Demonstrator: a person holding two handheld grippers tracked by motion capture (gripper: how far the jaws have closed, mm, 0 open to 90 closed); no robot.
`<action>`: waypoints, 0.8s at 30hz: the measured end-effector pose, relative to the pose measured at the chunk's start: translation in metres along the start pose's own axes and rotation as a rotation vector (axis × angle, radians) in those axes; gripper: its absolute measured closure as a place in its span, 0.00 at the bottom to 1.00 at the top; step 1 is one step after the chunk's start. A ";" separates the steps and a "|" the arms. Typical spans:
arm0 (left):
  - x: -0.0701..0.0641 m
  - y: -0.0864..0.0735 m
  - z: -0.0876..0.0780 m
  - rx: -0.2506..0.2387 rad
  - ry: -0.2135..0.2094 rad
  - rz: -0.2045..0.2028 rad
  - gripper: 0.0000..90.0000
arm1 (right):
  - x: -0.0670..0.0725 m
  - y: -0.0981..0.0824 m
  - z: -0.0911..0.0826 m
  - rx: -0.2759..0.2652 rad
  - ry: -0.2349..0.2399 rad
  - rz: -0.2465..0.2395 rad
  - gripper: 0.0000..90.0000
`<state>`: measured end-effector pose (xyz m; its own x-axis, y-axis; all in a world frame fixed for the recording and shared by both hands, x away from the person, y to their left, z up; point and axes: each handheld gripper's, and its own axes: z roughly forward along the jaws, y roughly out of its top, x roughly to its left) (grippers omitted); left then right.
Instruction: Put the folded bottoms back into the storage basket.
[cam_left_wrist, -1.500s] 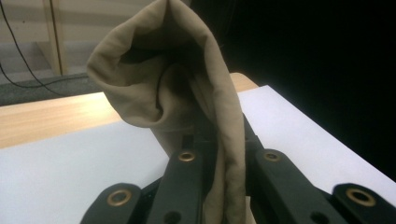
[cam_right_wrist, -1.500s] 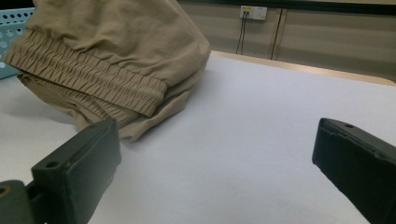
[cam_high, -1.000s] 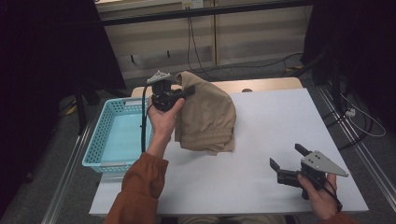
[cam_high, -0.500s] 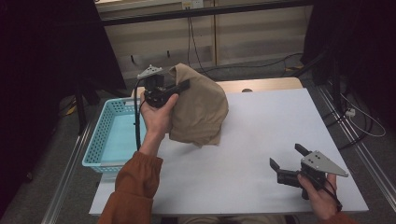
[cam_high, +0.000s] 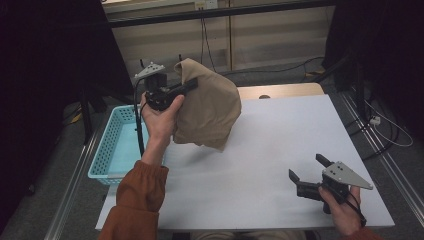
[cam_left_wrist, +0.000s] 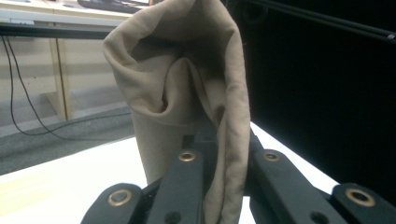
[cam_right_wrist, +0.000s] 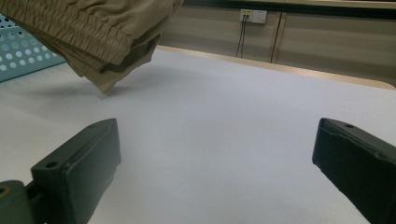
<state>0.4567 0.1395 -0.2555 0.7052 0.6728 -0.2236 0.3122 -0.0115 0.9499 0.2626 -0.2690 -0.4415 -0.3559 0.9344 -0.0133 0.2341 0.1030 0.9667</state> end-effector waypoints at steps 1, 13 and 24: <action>0.000 0.001 -0.001 -0.004 0.000 -0.003 0.95 | 0.000 0.000 0.000 0.000 -0.001 -0.001 0.01; 0.001 0.013 -0.018 -0.021 -0.004 0.009 0.95 | 0.000 0.000 0.000 0.000 0.001 -0.004 0.01; 0.003 0.027 -0.038 -0.020 -0.002 0.027 0.95 | 0.000 0.000 0.000 0.000 0.001 -0.004 0.01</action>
<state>0.4429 0.1697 -0.2224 0.7148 0.6707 -0.1980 0.2800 -0.0150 0.9599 0.2627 -0.2689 -0.4414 -0.3576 0.9337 -0.0166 0.2332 0.1065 0.9666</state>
